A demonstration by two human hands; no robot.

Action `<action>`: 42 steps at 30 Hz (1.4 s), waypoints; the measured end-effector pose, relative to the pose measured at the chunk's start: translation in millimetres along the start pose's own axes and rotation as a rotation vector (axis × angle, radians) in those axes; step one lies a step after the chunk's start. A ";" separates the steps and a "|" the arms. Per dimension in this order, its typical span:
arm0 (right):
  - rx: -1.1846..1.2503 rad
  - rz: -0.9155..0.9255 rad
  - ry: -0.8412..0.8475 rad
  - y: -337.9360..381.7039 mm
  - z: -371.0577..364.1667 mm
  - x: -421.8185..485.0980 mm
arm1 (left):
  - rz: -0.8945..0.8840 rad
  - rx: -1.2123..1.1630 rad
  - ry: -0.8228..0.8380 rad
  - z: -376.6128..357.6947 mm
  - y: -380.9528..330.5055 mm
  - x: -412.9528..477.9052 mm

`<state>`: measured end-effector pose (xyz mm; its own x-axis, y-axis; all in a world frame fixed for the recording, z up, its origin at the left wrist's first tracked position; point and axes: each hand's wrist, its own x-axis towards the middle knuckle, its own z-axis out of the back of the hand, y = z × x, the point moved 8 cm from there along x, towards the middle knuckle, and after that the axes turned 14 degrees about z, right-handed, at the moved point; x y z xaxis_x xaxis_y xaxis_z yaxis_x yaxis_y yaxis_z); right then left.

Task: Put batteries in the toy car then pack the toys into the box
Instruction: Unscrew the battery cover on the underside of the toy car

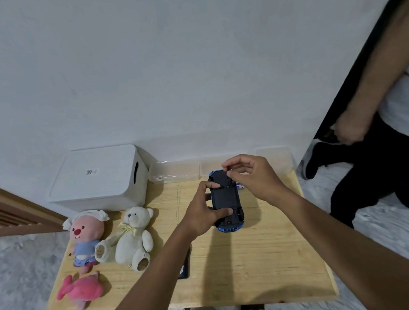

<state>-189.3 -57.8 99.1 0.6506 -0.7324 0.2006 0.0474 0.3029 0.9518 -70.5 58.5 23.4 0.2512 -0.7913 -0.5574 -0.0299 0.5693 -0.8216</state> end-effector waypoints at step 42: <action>-0.476 -0.006 0.266 -80.1 -42.4 -50.0 | 0.060 0.009 0.033 20.5 39.9 9.3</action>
<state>-193.6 -19.6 3.0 0.8157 -0.5741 0.0714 0.3492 0.5870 0.7304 -49.6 78.4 -12.2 0.2173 -0.7627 -0.6091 -0.0352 0.6175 -0.7858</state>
